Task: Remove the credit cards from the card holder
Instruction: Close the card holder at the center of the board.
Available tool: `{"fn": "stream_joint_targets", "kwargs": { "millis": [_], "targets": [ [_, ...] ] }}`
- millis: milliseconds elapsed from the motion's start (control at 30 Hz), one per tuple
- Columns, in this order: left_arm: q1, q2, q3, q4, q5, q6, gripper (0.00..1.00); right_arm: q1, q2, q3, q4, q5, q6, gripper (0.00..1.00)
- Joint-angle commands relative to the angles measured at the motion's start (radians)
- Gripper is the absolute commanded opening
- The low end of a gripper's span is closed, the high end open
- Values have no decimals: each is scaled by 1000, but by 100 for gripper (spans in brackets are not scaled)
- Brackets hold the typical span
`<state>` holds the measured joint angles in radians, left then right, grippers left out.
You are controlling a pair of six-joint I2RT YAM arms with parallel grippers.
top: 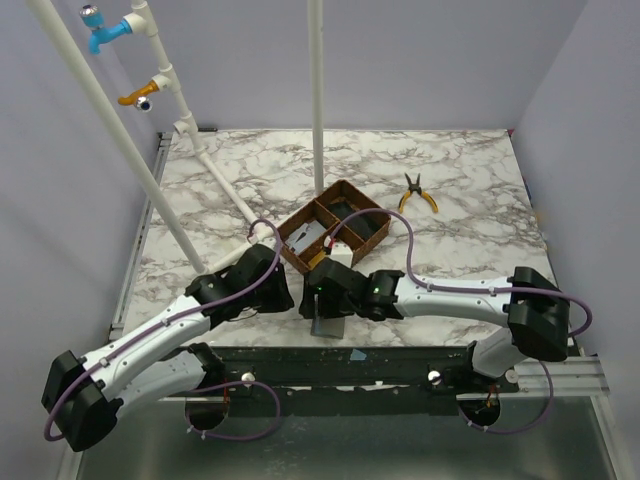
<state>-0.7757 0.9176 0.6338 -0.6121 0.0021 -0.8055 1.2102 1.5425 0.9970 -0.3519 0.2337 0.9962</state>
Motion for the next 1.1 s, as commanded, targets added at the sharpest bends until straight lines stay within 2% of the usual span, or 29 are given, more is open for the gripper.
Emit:
{"fn": "stream_joint_targets", "kwargs": {
  "millis": [0, 267, 600, 833, 1067],
  "targets": [
    [21, -36, 35, -40, -16, 37, 24, 13, 19, 41, 11, -6, -12, 75],
    [30, -59, 37, -43, -3, 43, 24, 16, -2, 26, 26, 12, 24, 81],
    [31, -64, 40, -39, -3, 45, 24, 14, 37, -102, 210, -4, 71, 82],
    [31, -54, 43, -31, 29, 43, 24, 14, 67, -175, 241, -31, 101, 83],
    [29, -38, 44, -12, 41, 36, 24, 14, -6, -241, 216, 4, 120, 84]
  ]
}}
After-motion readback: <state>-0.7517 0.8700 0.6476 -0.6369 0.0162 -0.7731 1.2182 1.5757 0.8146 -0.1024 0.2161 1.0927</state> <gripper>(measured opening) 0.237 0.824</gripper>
